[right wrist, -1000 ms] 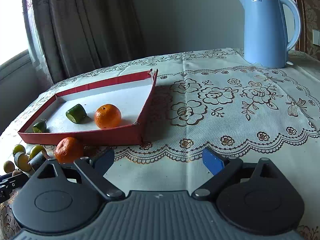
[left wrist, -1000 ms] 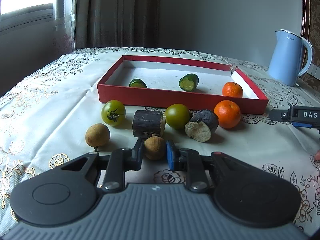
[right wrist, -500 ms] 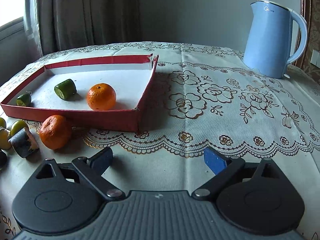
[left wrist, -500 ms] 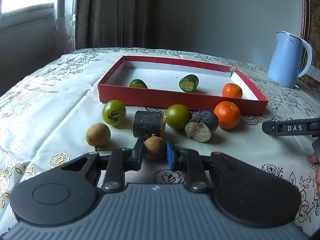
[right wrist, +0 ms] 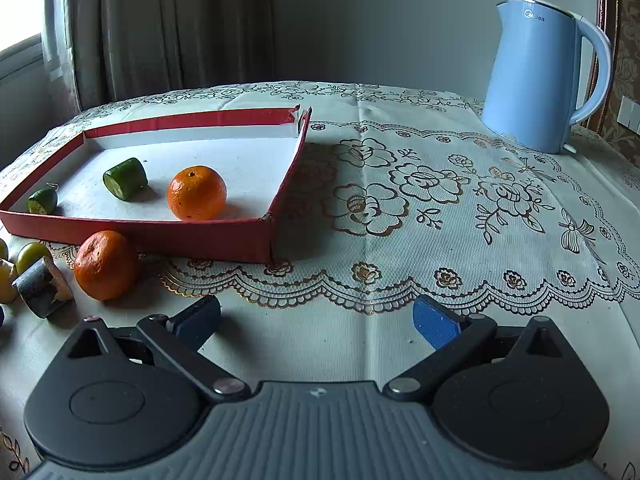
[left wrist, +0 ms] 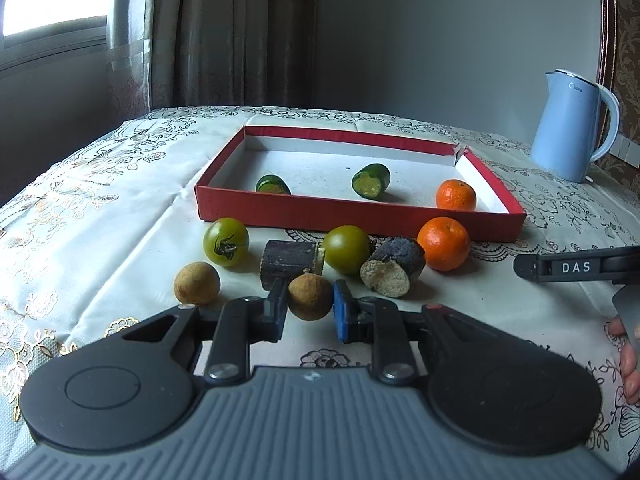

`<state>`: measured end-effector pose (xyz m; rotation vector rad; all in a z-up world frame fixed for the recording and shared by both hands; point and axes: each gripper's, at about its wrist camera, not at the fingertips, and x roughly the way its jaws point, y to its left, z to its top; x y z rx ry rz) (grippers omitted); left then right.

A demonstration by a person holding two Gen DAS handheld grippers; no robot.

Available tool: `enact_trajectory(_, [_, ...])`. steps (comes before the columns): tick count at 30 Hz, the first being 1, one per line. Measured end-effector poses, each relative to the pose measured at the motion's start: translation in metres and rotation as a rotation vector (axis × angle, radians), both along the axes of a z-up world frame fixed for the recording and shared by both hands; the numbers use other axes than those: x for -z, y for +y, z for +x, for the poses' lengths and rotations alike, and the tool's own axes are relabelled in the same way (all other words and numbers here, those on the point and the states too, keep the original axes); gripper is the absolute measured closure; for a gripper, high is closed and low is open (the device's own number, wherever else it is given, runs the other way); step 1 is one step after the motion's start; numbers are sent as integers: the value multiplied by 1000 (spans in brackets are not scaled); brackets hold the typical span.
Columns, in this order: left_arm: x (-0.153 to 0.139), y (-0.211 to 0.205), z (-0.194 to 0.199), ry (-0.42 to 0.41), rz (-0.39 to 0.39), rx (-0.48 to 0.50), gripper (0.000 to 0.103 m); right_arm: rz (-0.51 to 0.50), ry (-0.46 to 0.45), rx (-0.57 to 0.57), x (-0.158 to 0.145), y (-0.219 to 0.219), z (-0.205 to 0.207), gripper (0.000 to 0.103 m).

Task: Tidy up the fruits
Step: 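Lift the brown fruit with the left gripper and carry it over the box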

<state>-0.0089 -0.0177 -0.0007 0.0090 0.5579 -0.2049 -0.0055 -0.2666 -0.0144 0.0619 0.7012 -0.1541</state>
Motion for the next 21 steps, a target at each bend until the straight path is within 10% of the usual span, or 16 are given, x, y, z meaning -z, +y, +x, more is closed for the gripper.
enact_trajectory(21, [-44,-37,101,-94,155,-54,82,35,-17,0,0,-4,-1,0])
